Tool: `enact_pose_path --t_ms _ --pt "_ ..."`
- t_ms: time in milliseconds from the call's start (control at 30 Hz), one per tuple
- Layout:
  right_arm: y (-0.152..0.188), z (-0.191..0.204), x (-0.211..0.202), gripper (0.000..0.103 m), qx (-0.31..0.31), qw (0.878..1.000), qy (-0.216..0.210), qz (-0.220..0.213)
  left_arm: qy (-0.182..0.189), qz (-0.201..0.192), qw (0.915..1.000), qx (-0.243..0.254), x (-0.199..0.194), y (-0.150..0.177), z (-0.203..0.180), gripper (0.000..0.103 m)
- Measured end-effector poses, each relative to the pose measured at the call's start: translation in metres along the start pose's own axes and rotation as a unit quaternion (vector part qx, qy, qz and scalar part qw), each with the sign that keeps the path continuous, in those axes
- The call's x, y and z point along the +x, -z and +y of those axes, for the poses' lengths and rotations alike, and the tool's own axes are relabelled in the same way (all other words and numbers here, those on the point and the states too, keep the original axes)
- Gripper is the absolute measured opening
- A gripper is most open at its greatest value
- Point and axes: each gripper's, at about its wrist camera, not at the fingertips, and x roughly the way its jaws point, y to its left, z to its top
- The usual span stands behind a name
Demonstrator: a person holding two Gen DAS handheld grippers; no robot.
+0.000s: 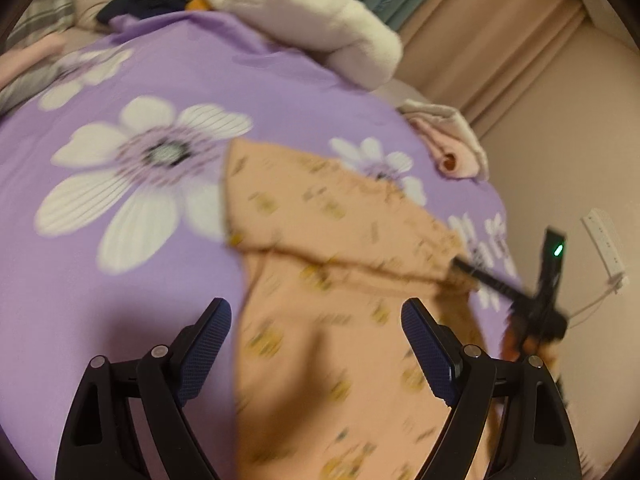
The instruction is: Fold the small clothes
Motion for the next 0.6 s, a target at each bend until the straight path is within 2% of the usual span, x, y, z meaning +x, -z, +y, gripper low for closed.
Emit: enact_pose_path --t_ms 100,267,367,400,467,500,600 --pt "0.009 0.002 0.012 0.018 -0.002 1.0 -0.001 0.015 -0.013 -0.009 0.9998 0.01 0.02 -0.012 -0.008 0.086" --pt "0.029 0.001 0.018 0.016 -0.011 1.0 0.004 0.024 -0.039 0.0 0.9989 0.024 0.057 -0.027 -0.01 0.086" --pt "0.033 -0.005 0.013 0.015 -0.003 1.0 -0.007 0.02 -0.073 0.028 0.9964 0.032 0.079 -0.026 -0.003 0.085" --pt "0.033 -0.006 0.011 0.015 0.002 1.0 -0.011 0.019 -0.083 0.042 0.9952 0.032 0.085 -0.024 0.001 0.081" --pt "0.035 -0.008 0.004 0.017 0.003 1.0 -0.01 0.016 -0.094 0.044 0.9934 0.048 0.087 -0.019 -0.001 0.081" --pt "0.037 -0.008 0.001 0.02 0.004 1.0 -0.009 0.013 -0.103 0.044 0.9916 0.064 0.083 -0.015 -0.005 0.081" --pt "0.044 -0.012 -0.015 0.02 0.009 1.0 -0.018 0.006 -0.11 0.047 0.9898 0.078 0.071 -0.002 -0.011 0.081"
